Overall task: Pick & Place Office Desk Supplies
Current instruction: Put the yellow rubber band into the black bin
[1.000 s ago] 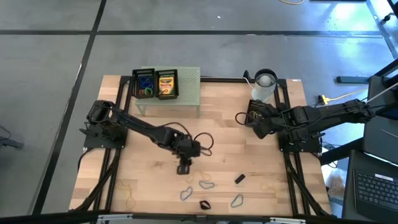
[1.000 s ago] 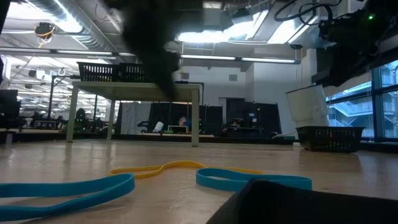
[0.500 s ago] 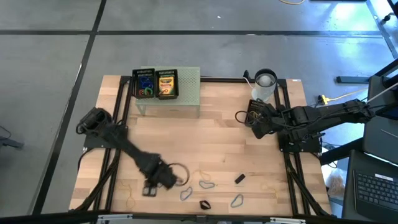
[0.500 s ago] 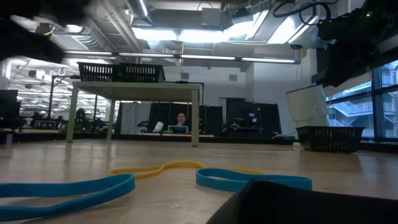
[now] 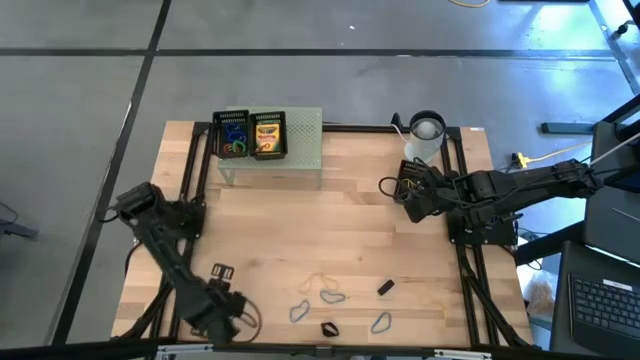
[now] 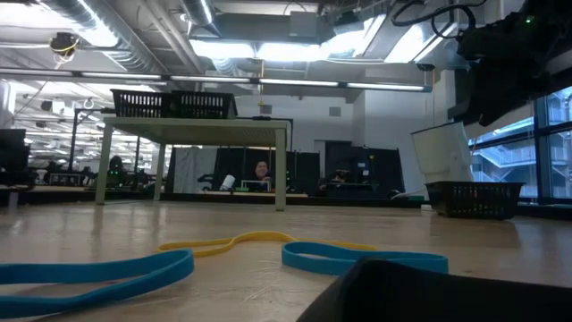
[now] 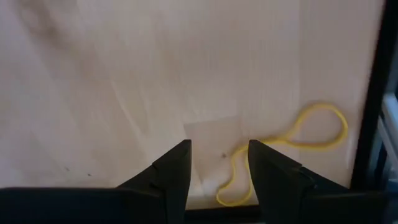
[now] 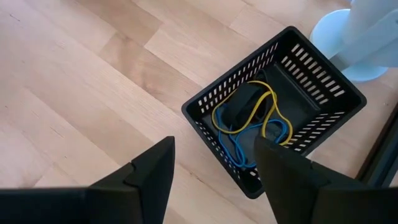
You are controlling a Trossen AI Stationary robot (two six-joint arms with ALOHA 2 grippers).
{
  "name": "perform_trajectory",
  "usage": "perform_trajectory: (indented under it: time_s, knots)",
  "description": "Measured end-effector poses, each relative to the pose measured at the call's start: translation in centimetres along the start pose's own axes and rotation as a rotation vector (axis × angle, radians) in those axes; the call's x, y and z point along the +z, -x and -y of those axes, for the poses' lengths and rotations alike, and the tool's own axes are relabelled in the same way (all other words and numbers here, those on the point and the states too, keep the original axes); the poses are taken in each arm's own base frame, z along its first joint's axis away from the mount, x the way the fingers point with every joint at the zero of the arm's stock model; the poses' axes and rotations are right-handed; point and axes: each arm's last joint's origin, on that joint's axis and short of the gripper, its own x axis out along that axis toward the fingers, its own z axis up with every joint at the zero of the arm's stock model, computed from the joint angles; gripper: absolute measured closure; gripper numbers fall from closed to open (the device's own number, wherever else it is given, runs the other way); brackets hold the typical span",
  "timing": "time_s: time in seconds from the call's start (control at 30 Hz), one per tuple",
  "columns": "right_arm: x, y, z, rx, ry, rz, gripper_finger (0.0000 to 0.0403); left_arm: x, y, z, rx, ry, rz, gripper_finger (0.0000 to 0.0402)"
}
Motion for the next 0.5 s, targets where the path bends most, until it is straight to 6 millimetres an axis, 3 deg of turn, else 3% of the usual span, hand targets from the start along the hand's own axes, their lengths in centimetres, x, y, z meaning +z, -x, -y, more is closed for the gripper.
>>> perform_trajectory:
  time_s: [0.23,0.5]
  knots:
    - [0.0,0.0,0.0,-0.001,-0.013,0.001,0.0184,-2.4,-0.9,2.8,0.025,-0.043,-0.012,0.0248]
    - [0.0,0.0,-0.1,0.005,-0.034,0.005,0.0184,-2.6,-4.8,4.7,0.103,-0.15,-0.098,0.0249]
